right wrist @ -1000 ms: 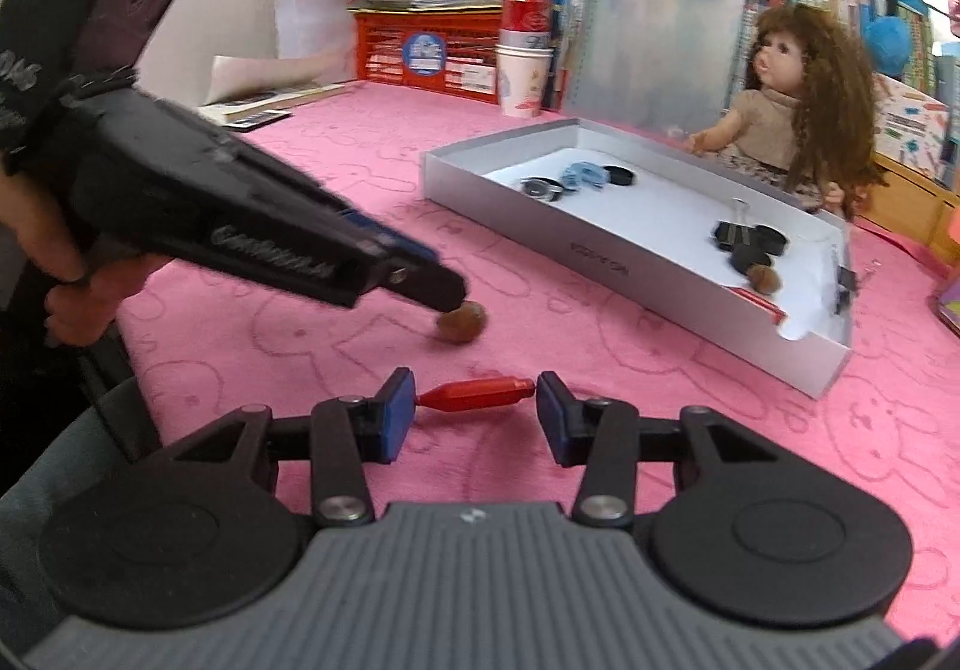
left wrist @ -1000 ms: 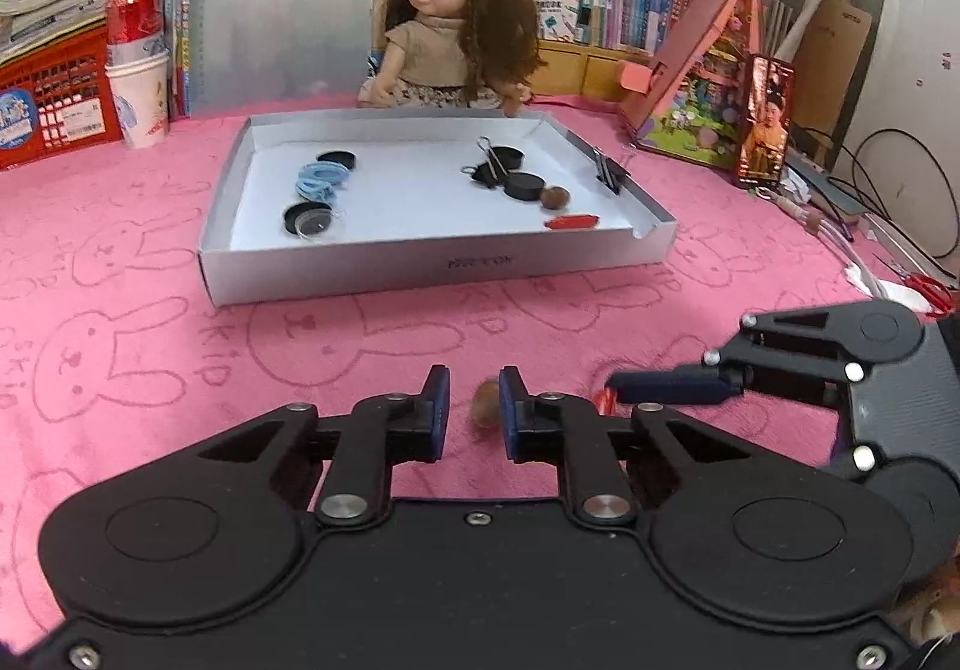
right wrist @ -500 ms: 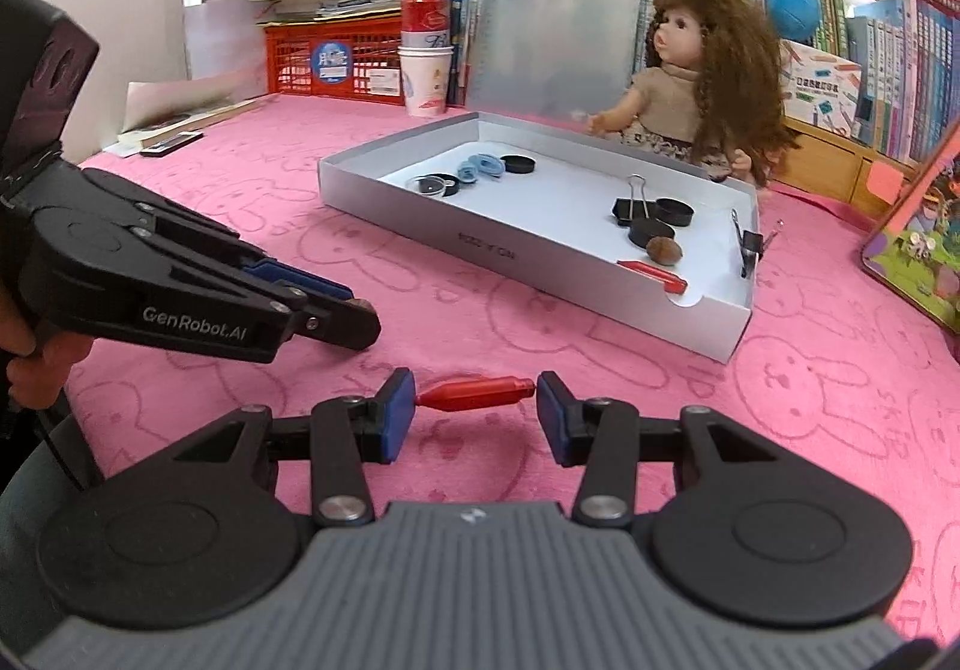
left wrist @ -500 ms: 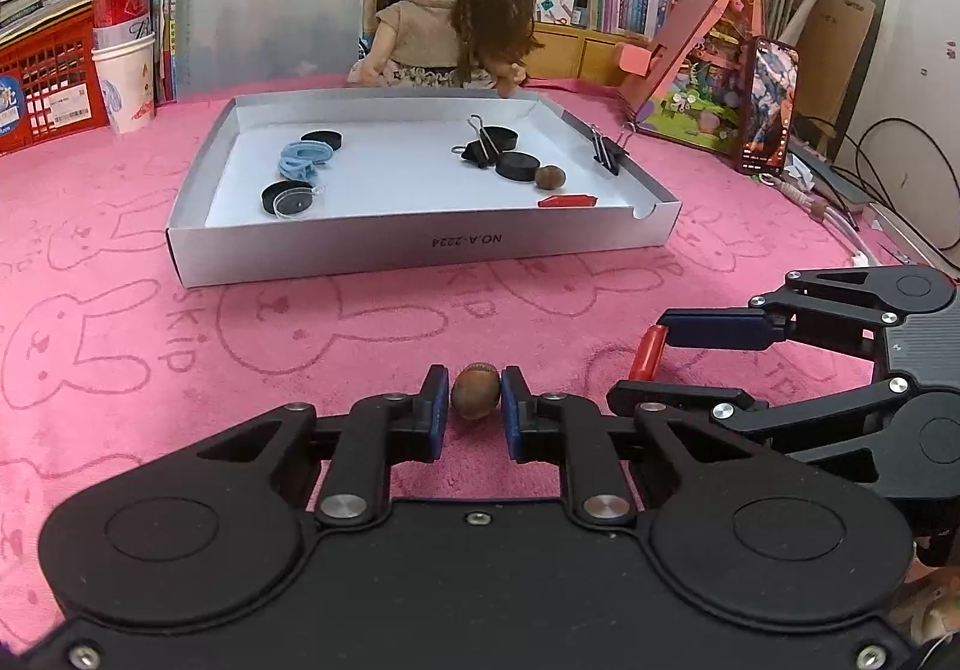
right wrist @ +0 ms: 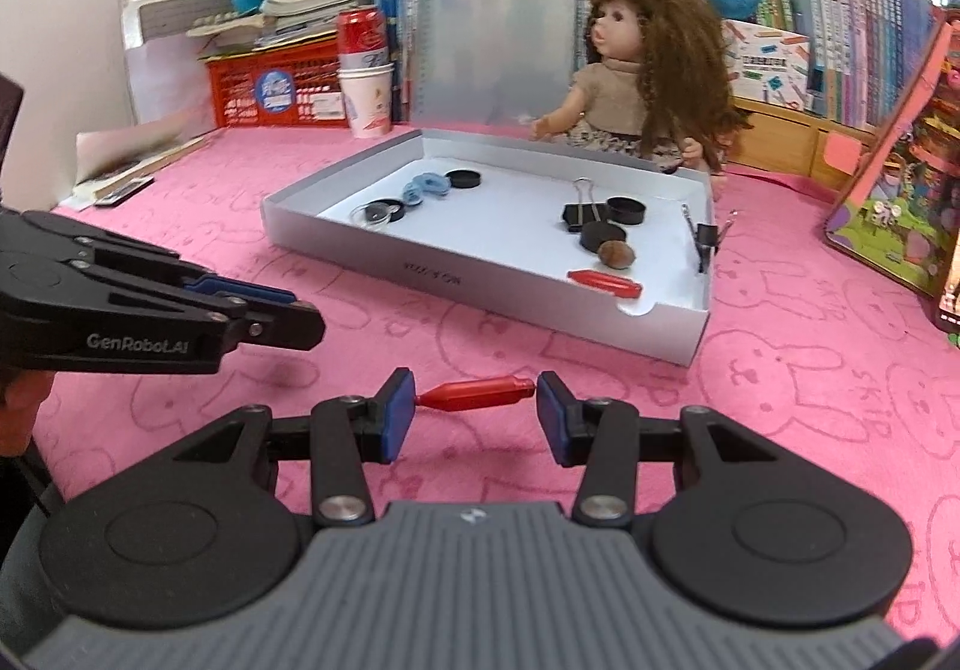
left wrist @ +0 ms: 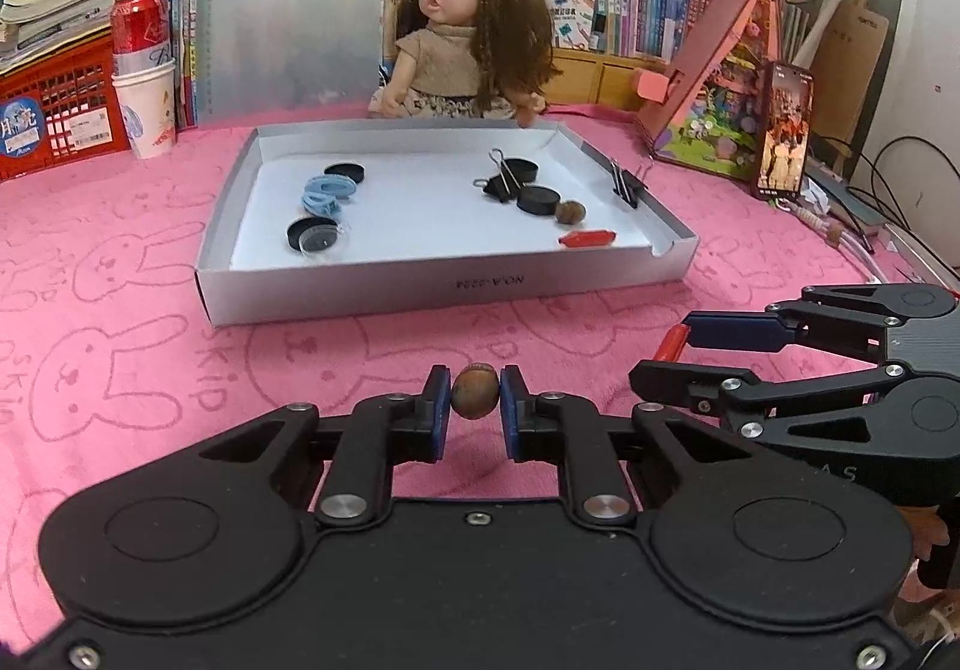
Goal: Organize rigid objects
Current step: 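Carry the nut with the left tool while the right tool carries the crayon over the tray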
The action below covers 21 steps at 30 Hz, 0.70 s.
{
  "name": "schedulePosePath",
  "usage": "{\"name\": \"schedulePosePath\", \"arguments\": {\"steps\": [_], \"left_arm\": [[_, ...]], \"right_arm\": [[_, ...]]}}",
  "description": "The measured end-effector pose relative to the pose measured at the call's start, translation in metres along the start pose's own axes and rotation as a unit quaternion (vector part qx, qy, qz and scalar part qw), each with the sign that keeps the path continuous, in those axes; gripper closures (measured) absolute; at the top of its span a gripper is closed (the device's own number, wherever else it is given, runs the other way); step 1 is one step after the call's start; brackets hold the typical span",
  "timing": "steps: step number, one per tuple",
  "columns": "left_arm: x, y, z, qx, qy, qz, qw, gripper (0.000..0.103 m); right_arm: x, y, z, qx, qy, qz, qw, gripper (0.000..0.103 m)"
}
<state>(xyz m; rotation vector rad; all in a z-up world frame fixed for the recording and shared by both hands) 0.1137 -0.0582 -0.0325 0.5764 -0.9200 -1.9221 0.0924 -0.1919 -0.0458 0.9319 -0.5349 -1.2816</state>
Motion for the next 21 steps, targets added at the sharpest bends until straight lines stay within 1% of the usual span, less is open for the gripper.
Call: {"name": "schedulePosePath", "arguments": {"steps": [12, 16, 21], "left_arm": [[-0.015, 0.032, -0.003, 0.021, 0.019, 0.014, 0.9995, 0.087], [-0.02, 0.042, -0.007, 0.025, 0.022, 0.023, 0.9992, 0.087], [-0.025, 0.053, -0.012, 0.033, 0.033, 0.022, 0.9987, 0.087]], "right_arm": [[0.019, 0.029, 0.0, 0.023, -0.026, -0.04, 0.999, 0.053], [0.025, 0.037, -0.003, 0.027, -0.037, -0.05, 0.998, 0.053], [0.031, 0.047, -0.009, 0.027, -0.049, -0.066, 0.996, 0.053]]}}
Point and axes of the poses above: each gripper's, at about its wrist camera, not at the fingertips, and z roughly against the way its jaws point, x to its right, y to its top, the point moved 9 cm from there along -z, roughly the way its jaws point, and after that the axes turned 9 degrees about -z, right-handed, at the moved point
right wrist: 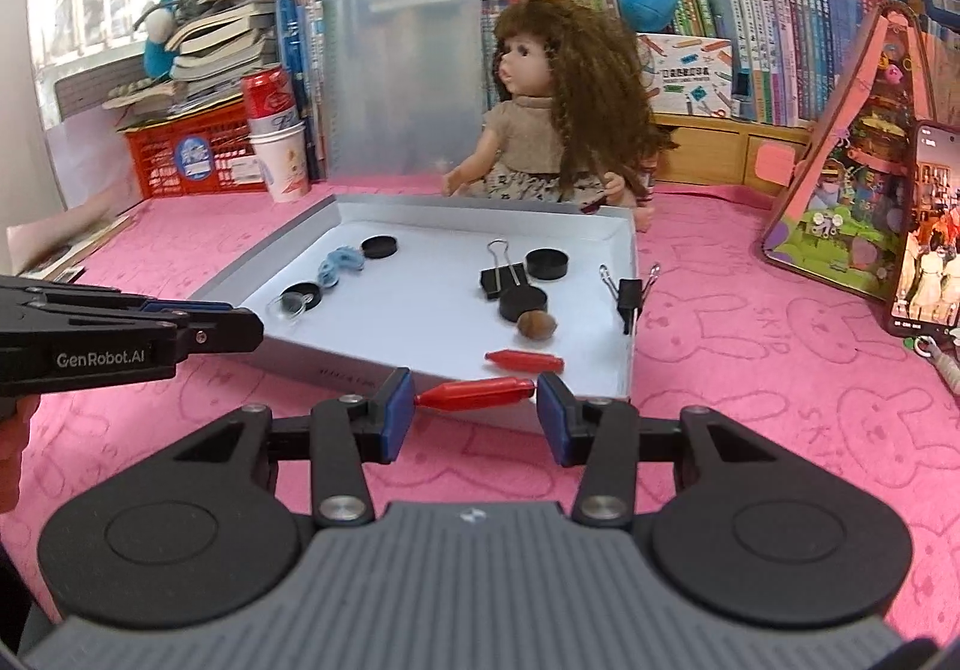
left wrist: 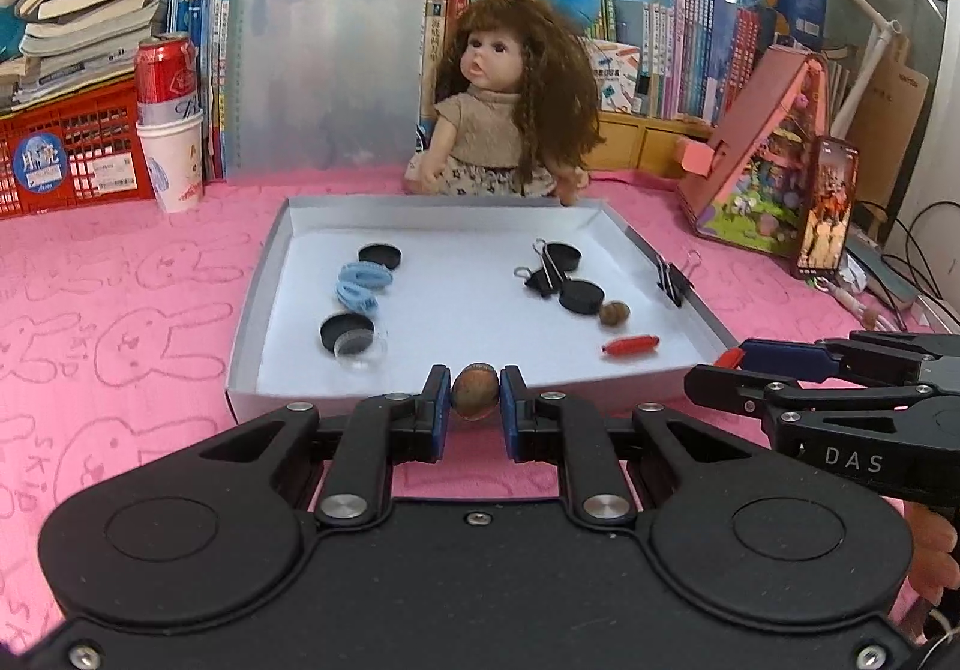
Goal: Organize rigid objects
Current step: 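Carry the nut with the left tool while the right tool carries the crayon over the tray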
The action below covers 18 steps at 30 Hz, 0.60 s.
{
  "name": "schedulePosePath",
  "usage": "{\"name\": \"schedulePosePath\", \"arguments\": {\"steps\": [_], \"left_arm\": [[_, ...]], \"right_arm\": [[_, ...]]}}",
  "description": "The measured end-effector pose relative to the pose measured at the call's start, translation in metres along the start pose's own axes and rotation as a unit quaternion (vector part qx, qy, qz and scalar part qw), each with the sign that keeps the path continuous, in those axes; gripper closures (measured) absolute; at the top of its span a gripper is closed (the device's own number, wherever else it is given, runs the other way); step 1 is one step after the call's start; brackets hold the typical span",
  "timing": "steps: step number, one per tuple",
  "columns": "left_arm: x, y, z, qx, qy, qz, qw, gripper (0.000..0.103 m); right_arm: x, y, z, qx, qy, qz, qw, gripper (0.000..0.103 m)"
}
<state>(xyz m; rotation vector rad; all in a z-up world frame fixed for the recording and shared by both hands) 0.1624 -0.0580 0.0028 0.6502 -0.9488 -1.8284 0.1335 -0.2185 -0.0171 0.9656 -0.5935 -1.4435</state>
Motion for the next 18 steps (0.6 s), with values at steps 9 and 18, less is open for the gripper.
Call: {"name": "schedulePosePath", "arguments": {"steps": [9, 18], "left_arm": [[-0.008, 0.015, -0.017, 0.007, 0.018, 0.003, 0.9998, 0.086], [-0.015, 0.016, -0.043, -0.004, 0.029, 0.011, 0.9995, 0.086]], "right_arm": [[0.003, 0.015, -0.016, 0.001, -0.011, -0.017, 1.0, 0.053], [-0.001, 0.022, -0.035, -0.003, -0.015, -0.022, 1.0, 0.053]]}}
Point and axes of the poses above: each gripper's, at about its wrist camera, not at the fingertips, and z roughly against the way its jaws point, x to its right, y to its top, the point moved 9 cm from there along -z, roughly the way its jaws point, and after that the axes turned 9 degrees about -z, right-handed, at the moved point
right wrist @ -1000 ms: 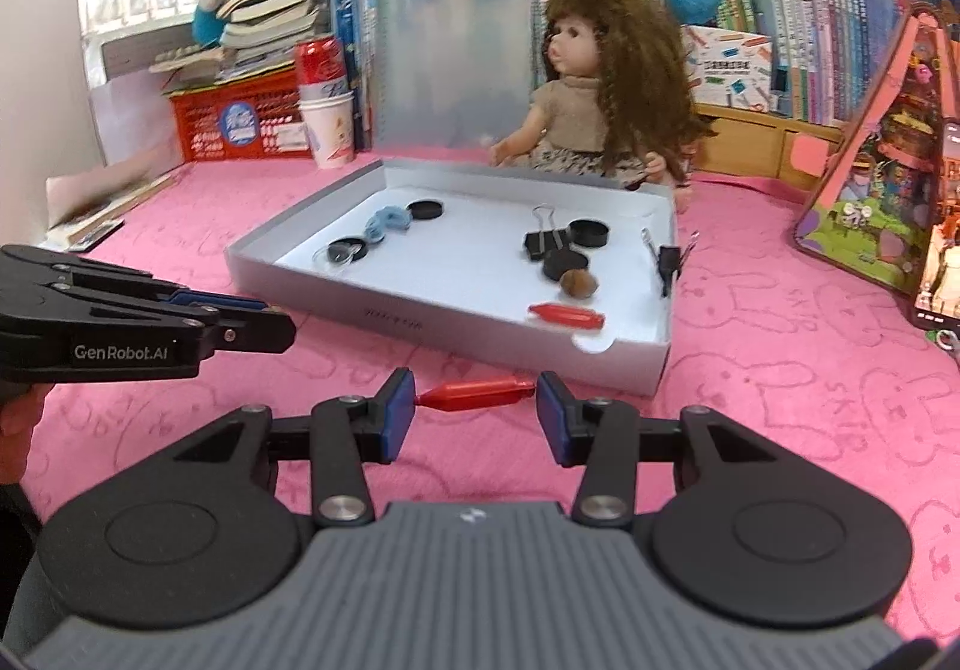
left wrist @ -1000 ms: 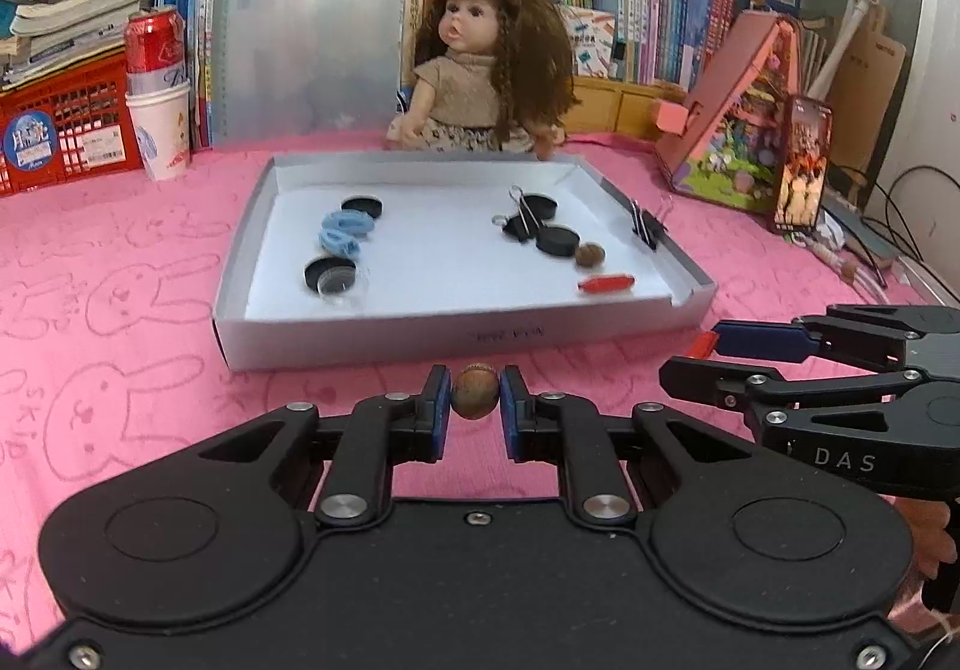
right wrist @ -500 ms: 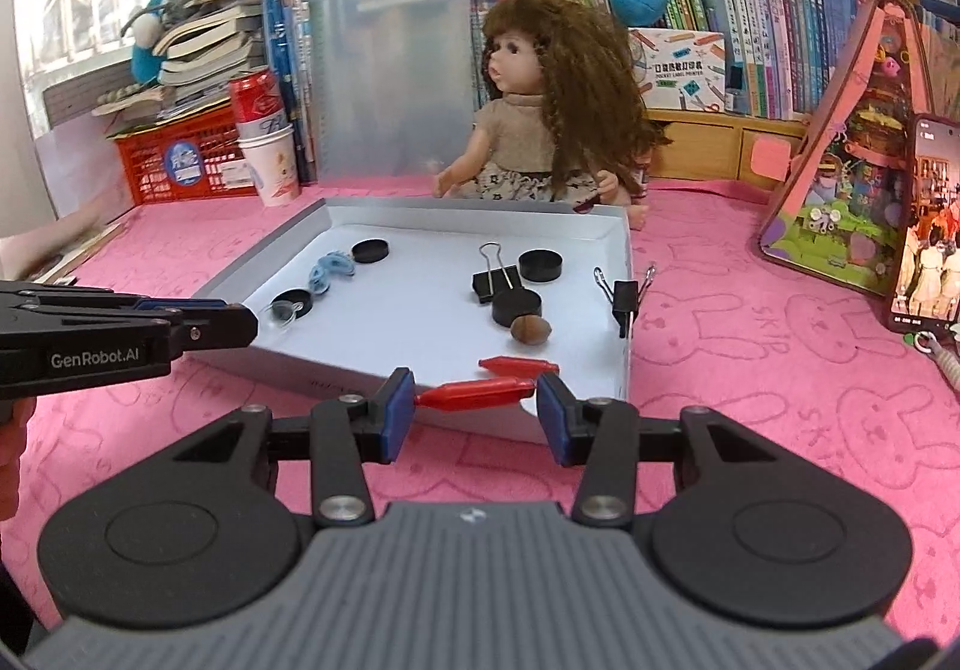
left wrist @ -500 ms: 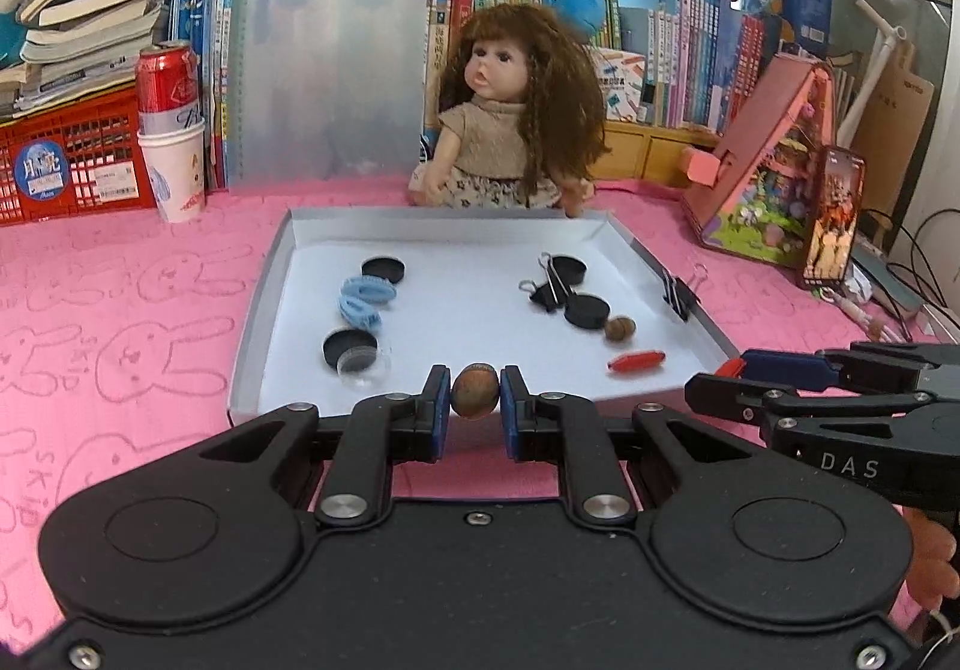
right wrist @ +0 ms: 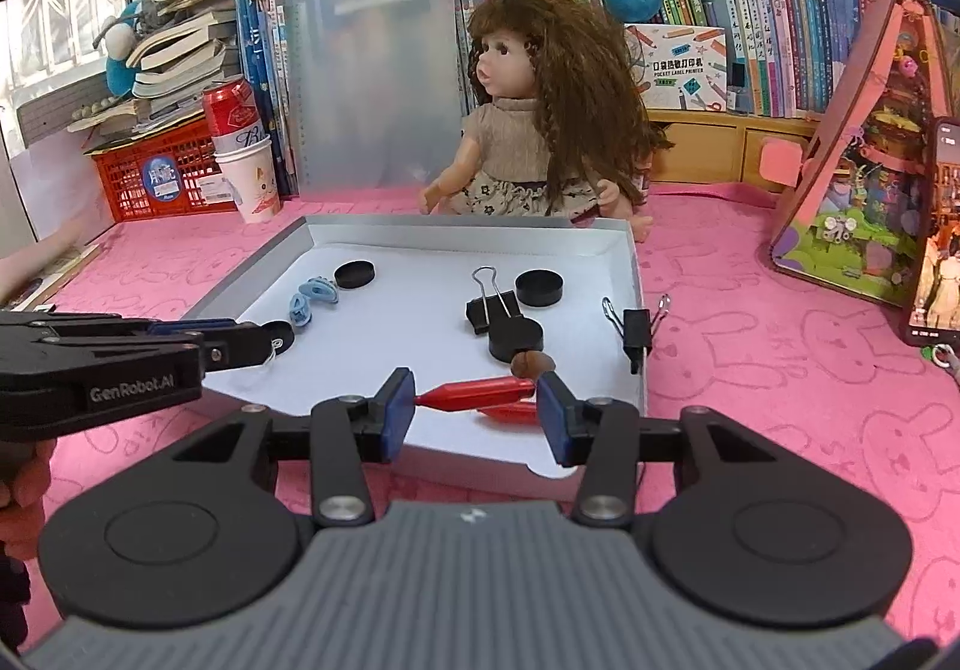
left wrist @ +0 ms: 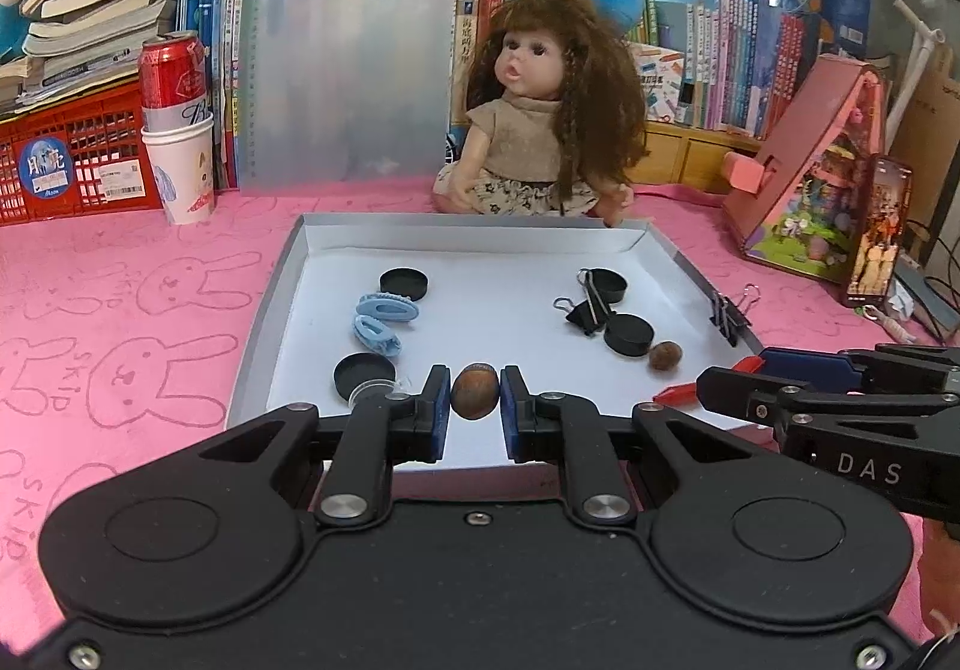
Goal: Organize rigid objects
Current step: 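Carry the nut with the left tool while the right tool carries the crayon over the tray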
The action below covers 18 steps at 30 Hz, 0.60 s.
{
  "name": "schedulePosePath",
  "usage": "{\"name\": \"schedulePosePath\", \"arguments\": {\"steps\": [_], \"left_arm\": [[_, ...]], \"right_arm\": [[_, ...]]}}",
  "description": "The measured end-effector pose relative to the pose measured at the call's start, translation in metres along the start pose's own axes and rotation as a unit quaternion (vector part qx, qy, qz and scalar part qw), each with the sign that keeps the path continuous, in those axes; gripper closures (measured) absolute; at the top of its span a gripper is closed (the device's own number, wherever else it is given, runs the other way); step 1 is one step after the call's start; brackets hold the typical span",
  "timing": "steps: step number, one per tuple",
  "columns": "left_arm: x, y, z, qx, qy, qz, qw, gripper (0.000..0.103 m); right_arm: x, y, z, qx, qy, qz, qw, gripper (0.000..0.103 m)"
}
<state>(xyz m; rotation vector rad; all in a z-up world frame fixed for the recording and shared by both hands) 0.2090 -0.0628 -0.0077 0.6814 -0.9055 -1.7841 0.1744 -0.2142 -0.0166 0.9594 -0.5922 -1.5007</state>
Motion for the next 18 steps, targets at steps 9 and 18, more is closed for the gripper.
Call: {"name": "schedulePosePath", "arguments": {"steps": [9, 18], "left_arm": [[-0.005, 0.001, -0.025, -0.007, 0.01, 0.011, 0.9999, 0.086], [-0.008, 0.003, -0.044, -0.013, 0.016, 0.016, 0.9996, 0.086]], "right_arm": [[-0.002, 0.005, -0.023, -0.013, -0.002, -0.013, 1.0, 0.053], [-0.005, 0.009, -0.045, -0.017, -0.006, -0.021, 1.0, 0.053]]}}
Point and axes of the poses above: each gripper's, at about its wrist camera, not at the fingertips, and z roughly against the way its jaws point, x to its right, y to its top, the point moved 9 cm from there along -z, roughly the way its jaws point, and after that the axes turned 9 degrees about -z, right-handed, at the moved point
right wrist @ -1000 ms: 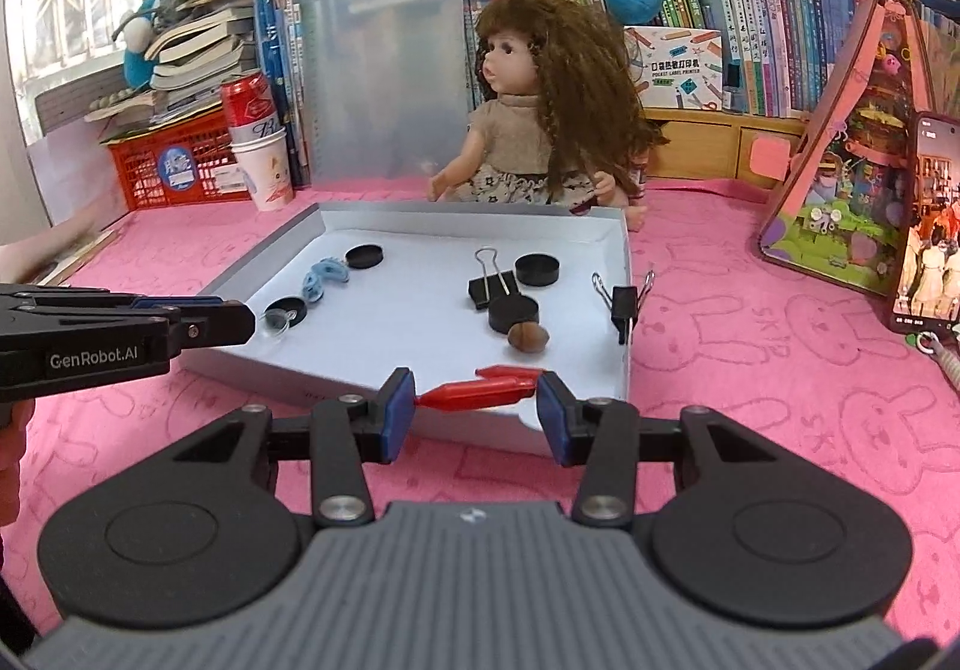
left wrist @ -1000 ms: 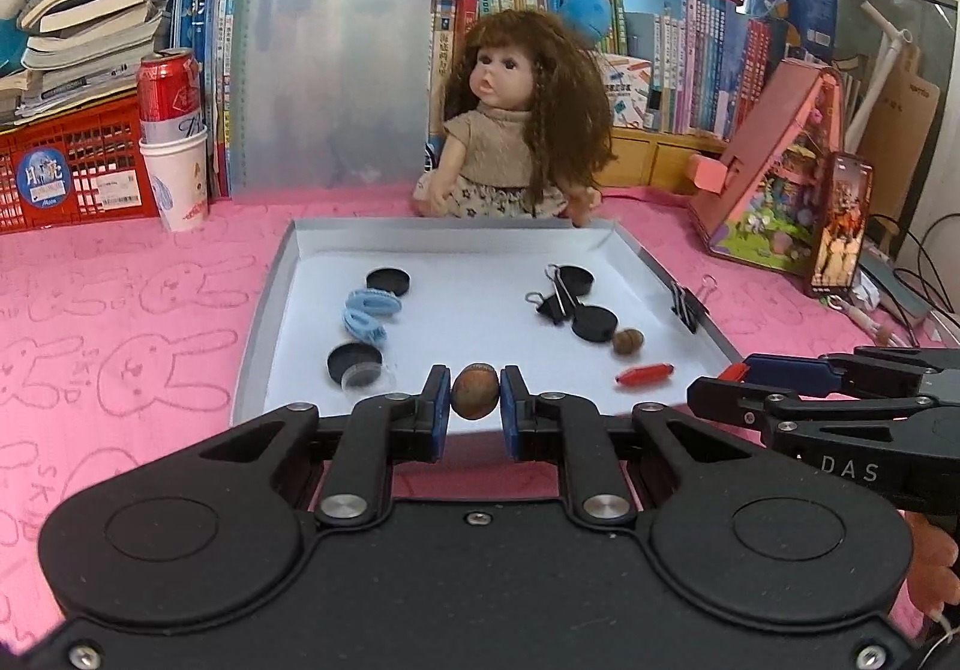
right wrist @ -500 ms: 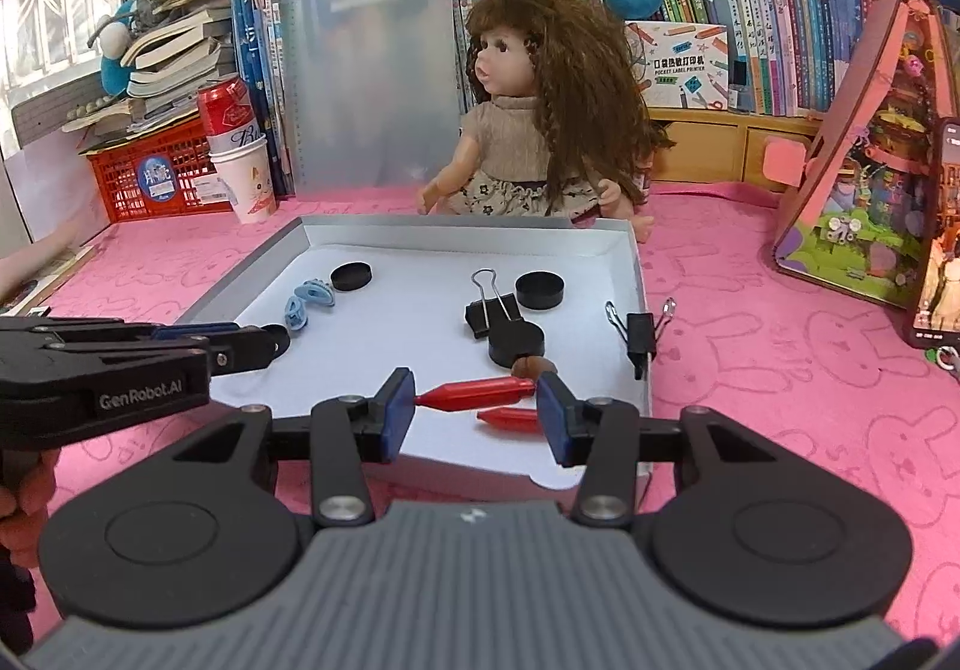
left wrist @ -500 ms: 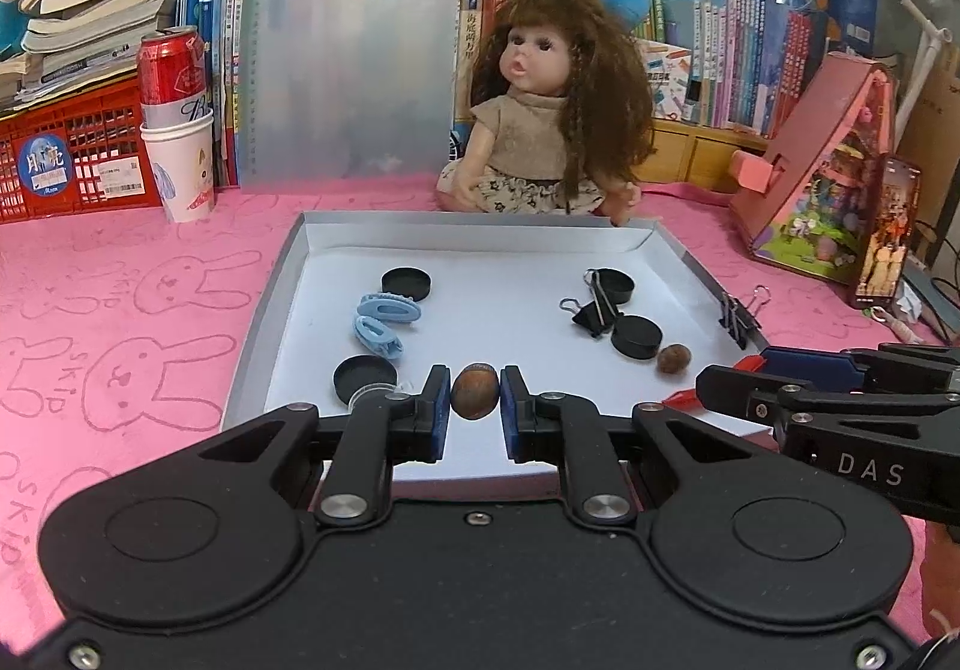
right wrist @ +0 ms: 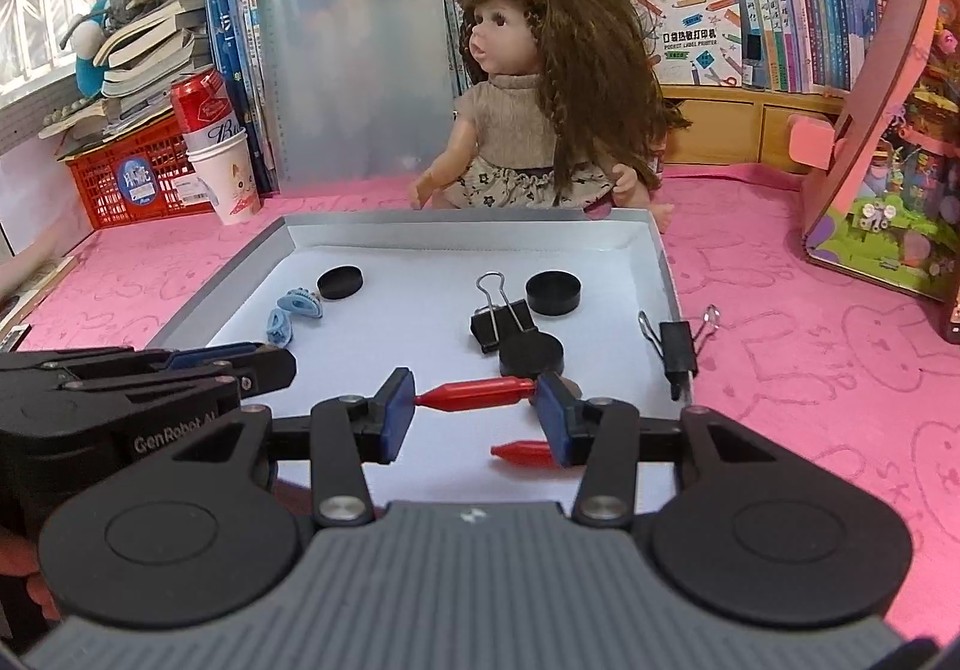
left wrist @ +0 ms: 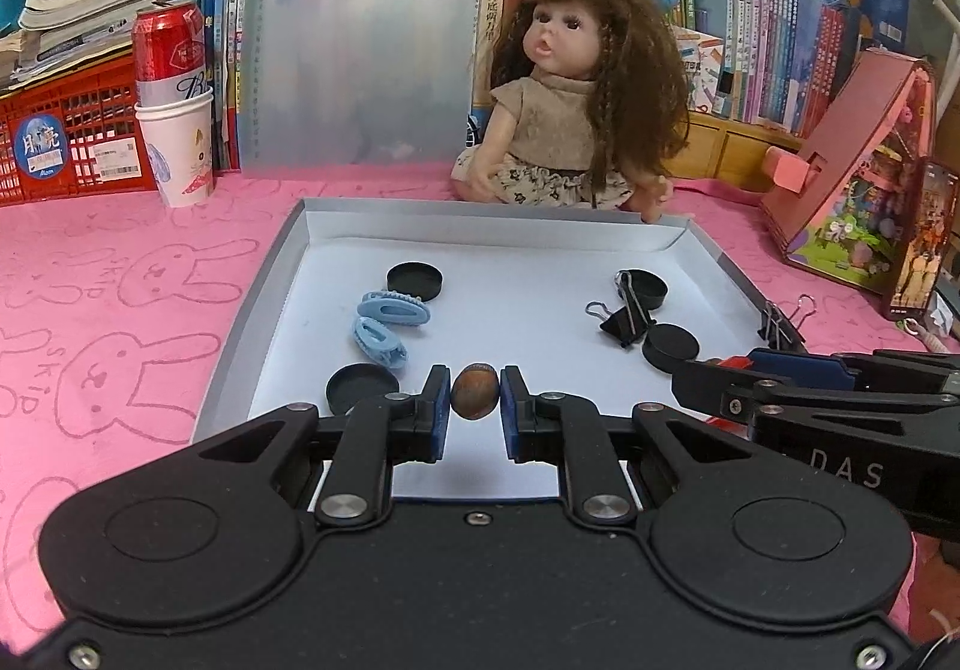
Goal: Organize rigid objects
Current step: 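Carry the nut with the left tool while the right tool carries the crayon over the tray, then lower and open the left tool releasing the nut while the right tool releases the crayon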
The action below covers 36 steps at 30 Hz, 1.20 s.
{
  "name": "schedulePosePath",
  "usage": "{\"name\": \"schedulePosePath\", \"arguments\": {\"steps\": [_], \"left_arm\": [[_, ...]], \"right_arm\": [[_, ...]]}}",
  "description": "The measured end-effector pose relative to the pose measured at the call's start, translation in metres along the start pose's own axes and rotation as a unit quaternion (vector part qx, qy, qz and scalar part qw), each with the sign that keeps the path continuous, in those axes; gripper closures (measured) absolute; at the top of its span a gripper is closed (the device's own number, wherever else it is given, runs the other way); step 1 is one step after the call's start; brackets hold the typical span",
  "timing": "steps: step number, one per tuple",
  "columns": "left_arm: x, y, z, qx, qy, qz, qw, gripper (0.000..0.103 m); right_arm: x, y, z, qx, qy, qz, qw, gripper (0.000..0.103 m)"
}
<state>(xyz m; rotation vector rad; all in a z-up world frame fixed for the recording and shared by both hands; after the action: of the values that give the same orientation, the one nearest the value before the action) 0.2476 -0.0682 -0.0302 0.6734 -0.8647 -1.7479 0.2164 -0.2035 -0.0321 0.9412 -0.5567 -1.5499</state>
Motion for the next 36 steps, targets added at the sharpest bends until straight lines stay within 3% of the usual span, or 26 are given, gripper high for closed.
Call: {"name": "schedulePosePath", "arguments": {"steps": [36], "left_arm": [[-0.03, 0.021, -0.057, -0.004, 0.033, 0.022, 0.9992, 0.086]], "right_arm": [[-0.002, 0.031, -0.067, -0.017, -0.015, -0.002, 1.0, 0.052]]}}
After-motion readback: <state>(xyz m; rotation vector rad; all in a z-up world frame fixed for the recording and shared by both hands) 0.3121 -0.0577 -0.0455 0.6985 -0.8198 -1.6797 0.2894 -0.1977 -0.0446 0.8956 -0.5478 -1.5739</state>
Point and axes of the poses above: each gripper's, at about its wrist camera, not at the fingertips, and z roughly against the way its jaws point, x to its right, y to its top, the point moved 9 cm from there along -z, roughly the way its jaws point, and after that the axes turned 9 degrees about -z, right-handed, at the moved point
